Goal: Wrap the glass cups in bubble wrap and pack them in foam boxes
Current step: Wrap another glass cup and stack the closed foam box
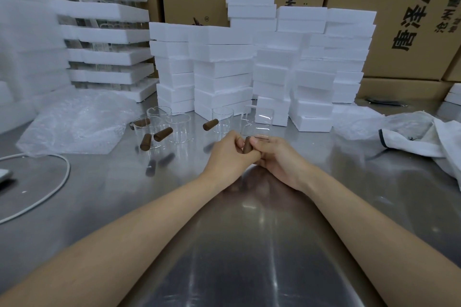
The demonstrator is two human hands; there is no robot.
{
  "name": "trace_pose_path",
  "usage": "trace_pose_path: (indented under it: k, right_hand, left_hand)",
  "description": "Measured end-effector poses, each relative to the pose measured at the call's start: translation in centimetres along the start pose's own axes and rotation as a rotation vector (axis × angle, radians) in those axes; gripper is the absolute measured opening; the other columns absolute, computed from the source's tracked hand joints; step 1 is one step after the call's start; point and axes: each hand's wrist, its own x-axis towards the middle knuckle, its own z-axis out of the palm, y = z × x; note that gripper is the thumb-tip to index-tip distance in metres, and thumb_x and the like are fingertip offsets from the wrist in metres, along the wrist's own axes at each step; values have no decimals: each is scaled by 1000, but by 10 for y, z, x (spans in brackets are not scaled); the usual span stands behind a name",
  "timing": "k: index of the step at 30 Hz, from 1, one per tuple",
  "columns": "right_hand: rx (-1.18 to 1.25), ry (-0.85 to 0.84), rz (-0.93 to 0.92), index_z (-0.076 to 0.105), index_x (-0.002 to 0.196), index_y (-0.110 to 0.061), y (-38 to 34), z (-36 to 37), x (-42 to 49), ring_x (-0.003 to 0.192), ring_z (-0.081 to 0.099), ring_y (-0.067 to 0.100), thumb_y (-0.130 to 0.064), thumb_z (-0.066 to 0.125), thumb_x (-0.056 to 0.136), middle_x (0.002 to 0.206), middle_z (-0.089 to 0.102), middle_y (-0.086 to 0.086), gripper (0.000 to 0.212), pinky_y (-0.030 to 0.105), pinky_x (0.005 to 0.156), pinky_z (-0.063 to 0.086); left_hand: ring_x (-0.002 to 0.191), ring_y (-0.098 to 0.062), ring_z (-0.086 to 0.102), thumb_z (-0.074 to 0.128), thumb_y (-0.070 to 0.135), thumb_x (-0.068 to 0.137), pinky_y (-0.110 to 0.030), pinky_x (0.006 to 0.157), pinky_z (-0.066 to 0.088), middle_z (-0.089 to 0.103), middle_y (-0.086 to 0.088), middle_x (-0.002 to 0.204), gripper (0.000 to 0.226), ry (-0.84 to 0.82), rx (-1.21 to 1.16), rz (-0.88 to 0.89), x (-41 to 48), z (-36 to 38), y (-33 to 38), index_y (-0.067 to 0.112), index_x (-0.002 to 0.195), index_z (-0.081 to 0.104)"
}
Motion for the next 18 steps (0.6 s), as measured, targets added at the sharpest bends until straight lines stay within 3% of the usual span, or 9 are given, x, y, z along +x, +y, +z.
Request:
trace_pose_path:
  k: [3, 5, 7, 10, 15, 18]
  right_hand:
    - [75, 64, 2, 61, 110, -10, 1, -2, 2, 94, 67, 20, -12, 55, 94, 96, 72, 6, 17, 28, 84, 51]
    - [132, 109, 9, 54, 116, -13, 2, -3, 2, 90, 69, 20, -8, 58, 92, 94, 73, 6, 25, 28, 81, 54]
    - [142, 139, 11, 49, 121, -15, 3, -3, 3, 90, 69, 21, -7, 60, 91, 97, 73, 8, 33, 33, 86, 54]
    - [87, 163, -8, 49, 121, -16, 4, -1, 3, 96, 68, 25, -9, 62, 90, 105, 72, 12, 34, 37, 93, 51]
    - [72, 181, -23, 50, 119, -15, 5, 1, 2, 96, 68, 26, -8, 64, 89, 106, 71, 17, 33, 31, 82, 53]
    - [66, 189, -39, 53, 117, -16, 3, 3, 1, 93, 69, 23, -7, 64, 89, 106, 70, 14, 32, 31, 82, 53]
  left_hand:
    - [50, 1, 41, 70, 28, 76, -13, 53, 36, 48, 10, 62, 30, -13, 11, -20, 0, -1, -1, 17, 81, 43]
    - [49, 2, 42, 70, 28, 77, -11, 52, 37, 48, 10, 62, 29, -7, 7, -17, 1, -1, -2, 17, 82, 43]
    - [48, 3, 43, 68, 27, 78, -10, 51, 36, 48, 10, 61, 28, -6, 1, -24, 2, -1, -2, 17, 81, 43]
    - [48, 3, 43, 68, 26, 80, -10, 51, 36, 44, 11, 59, 26, -6, -13, -37, 3, -1, -4, 18, 78, 43]
    - [45, 2, 44, 67, 25, 82, -19, 56, 41, 47, 9, 61, 22, -15, -43, -75, 5, -1, -7, 19, 80, 47]
    - [42, 1, 45, 67, 24, 83, -16, 51, 40, 47, 7, 60, 21, -17, -49, -84, 6, -1, -6, 18, 82, 47]
